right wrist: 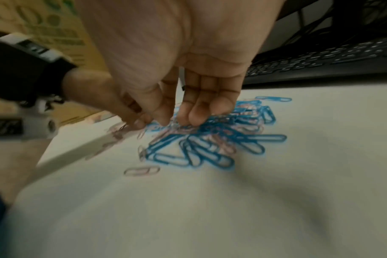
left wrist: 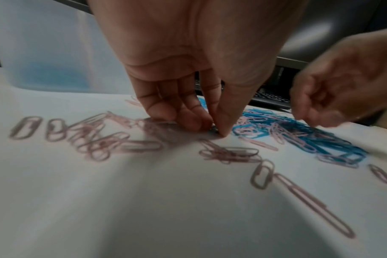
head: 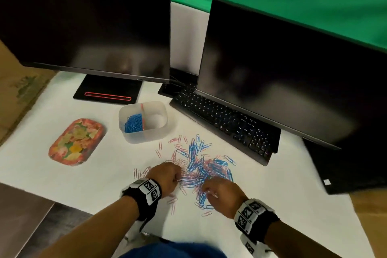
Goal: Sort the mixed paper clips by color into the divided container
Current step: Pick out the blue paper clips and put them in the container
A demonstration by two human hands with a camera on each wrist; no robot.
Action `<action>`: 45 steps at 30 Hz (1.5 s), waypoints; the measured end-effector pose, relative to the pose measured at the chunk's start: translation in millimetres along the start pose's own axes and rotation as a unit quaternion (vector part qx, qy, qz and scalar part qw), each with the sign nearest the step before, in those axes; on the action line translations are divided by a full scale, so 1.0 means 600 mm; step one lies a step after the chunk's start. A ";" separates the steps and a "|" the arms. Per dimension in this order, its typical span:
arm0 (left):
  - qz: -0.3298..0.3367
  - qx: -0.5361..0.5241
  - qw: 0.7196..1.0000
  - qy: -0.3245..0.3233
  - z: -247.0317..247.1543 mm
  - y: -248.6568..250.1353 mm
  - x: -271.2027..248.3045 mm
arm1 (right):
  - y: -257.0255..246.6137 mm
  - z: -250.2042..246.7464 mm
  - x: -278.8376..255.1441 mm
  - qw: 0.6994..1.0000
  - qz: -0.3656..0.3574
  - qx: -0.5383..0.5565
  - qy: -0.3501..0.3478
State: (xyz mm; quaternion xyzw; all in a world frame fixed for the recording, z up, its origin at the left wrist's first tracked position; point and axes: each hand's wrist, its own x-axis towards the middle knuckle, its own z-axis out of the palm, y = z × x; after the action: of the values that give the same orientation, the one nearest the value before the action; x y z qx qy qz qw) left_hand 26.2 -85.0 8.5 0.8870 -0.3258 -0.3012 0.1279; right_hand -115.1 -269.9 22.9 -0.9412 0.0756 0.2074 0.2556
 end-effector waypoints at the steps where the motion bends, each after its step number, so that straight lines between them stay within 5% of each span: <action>1: -0.008 0.002 1.000 0.003 -0.003 -0.006 -0.001 | -0.001 0.009 -0.004 1.000 -0.019 -0.019 -0.008; 19: -0.015 0.102 0.995 0.006 0.002 0.007 0.009 | 0.008 0.042 0.028 0.981 -0.145 -0.109 0.062; 25: -0.019 -0.019 0.998 0.061 -0.010 0.001 0.002 | -0.001 0.009 0.029 0.992 -0.060 0.079 0.082; 29: -0.002 -0.129 0.989 0.078 -0.016 0.007 0.002 | 0.003 -0.017 0.028 0.935 0.047 0.329 0.124; 34: 0.011 -0.239 0.971 0.013 -0.010 0.042 0.003 | 0.028 -0.047 0.007 0.841 0.107 0.521 0.099; 39: 0.087 -0.181 0.978 -0.060 0.014 0.100 0.000 | 0.048 -0.045 -0.028 0.771 0.176 0.604 0.097; 41: 0.129 -0.095 0.985 -0.066 0.031 0.122 0.000 | 0.061 -0.033 -0.036 0.797 0.194 0.563 0.101; 45: 0.193 0.082 0.975 -0.078 0.072 0.149 0.004 | 0.074 -0.003 -0.068 0.942 0.140 0.289 0.096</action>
State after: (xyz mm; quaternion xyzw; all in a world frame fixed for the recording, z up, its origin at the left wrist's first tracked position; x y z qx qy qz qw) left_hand -43.8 -155.1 11.5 0.7886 -0.5236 -0.3113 0.0842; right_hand -162.1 -307.4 22.0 -0.8222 0.2870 0.1193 0.4768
